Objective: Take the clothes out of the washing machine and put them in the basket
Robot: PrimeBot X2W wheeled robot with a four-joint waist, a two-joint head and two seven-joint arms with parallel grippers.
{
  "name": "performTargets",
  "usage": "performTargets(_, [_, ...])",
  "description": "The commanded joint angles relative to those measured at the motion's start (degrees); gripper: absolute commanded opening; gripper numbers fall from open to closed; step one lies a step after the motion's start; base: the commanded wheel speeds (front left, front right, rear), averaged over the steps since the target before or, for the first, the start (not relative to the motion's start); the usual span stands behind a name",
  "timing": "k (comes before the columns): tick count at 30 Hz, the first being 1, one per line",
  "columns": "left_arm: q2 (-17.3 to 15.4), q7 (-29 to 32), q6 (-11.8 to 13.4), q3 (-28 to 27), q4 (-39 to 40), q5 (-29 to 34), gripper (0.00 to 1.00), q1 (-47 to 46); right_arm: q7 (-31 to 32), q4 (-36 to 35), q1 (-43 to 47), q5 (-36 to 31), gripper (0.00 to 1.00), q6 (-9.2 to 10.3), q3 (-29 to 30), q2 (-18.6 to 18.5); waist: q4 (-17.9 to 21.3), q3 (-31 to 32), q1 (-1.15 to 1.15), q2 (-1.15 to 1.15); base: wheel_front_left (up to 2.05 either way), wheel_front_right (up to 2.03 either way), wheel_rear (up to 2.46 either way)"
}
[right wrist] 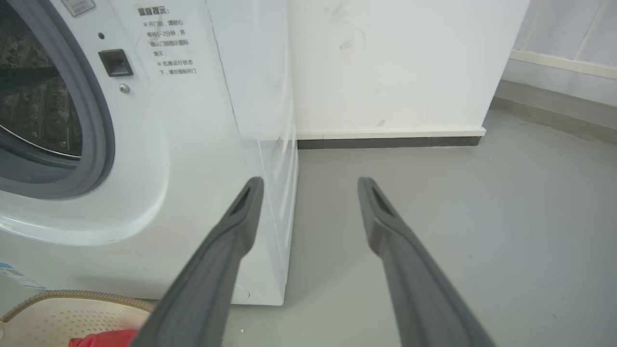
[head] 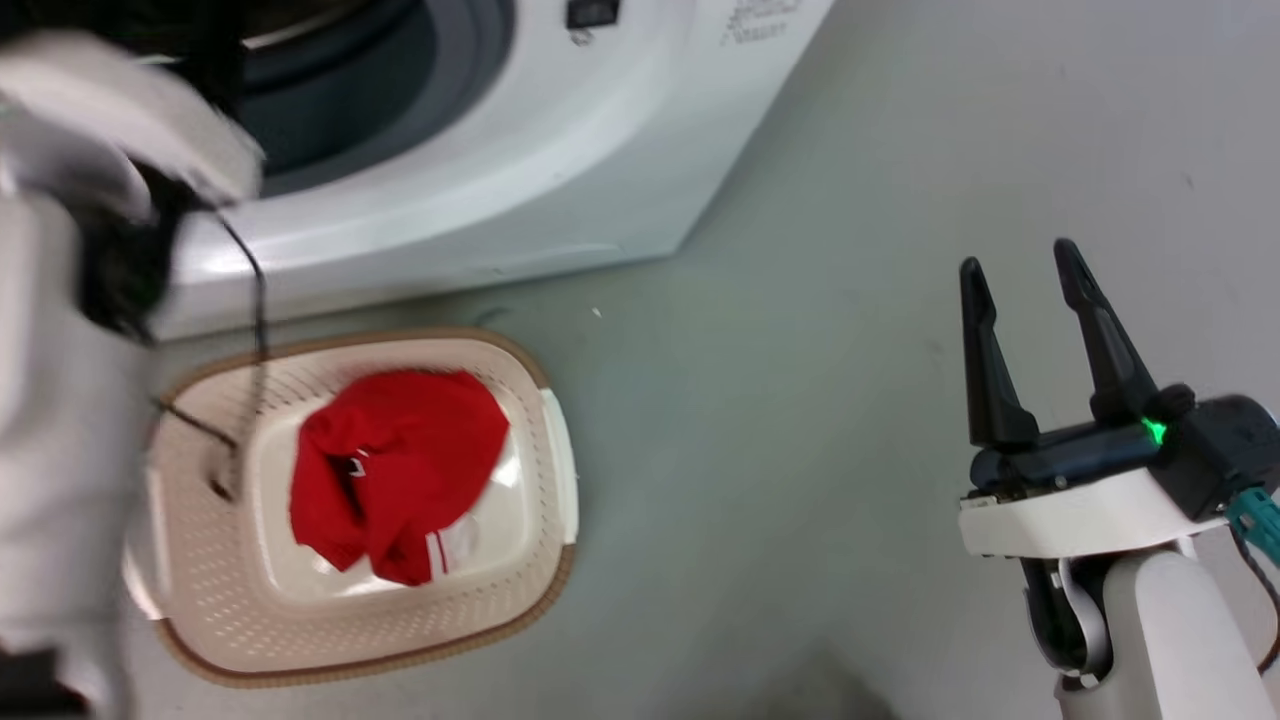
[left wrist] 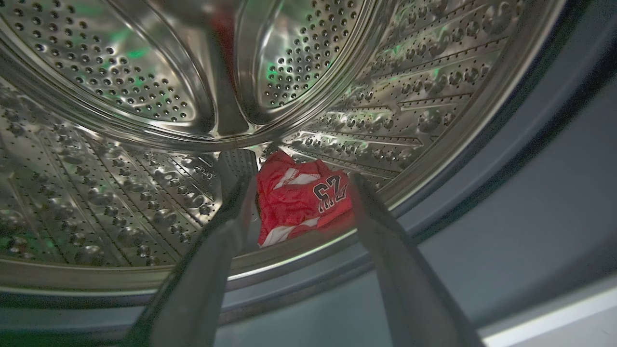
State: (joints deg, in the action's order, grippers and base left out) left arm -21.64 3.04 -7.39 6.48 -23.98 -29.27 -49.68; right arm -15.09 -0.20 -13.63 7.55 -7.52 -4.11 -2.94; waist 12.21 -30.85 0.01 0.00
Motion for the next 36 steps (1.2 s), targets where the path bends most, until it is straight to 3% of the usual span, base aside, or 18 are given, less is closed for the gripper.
performTargets(1, [-2.71,2.51,-0.07,0.73,0.14,-0.42,1.0,-3.83,-0.12,-0.8,-1.48,0.53,1.0,0.06,-0.75,0.11,3.11,-4.48,-0.01,0.0,0.0,0.0,0.0])
performTargets(10, [-10.7,20.84,-0.01,4.52,-6.89,-2.19,1.0,-24.52,-0.12,-2.93,-3.74,4.02,1.0,0.06,-5.04,0.12,8.31,-11.86,-0.01,0.0,0.0,0.0,0.0])
performTargets(17, [-12.82,31.85,2.48,6.47,-11.27,-0.49,1.0,-35.54,-0.13,-4.07,-4.26,6.79,1.0,0.06,-8.22,0.12,13.45,-15.64,-0.01,0.0,0.0,0.0,0.0])
performTargets(20, [-13.45,35.81,2.29,9.62,-12.9,2.38,1.0,-38.42,-0.12,-4.71,-4.02,8.28,1.0,0.06,-8.95,0.14,14.88,-17.32,-0.01,0.0,0.0,0.0,0.0])
performTargets(30, [-11.95,39.71,2.77,12.96,-20.59,4.14,1.0,-42.94,-0.12,-5.14,-1.3,8.9,1.0,0.06,-10.26,0.12,16.11,-19.68,-0.01,0.0,0.0,0.0,0.0])
performTargets(36, [-11.09,40.7,1.74,14.61,-24.5,3.92,1.0,-43.63,-0.12,-5.73,-0.33,9.23,1.0,0.06,-9.7,0.12,15.86,-20.13,-0.01,0.0,0.0,0.0,0.0])
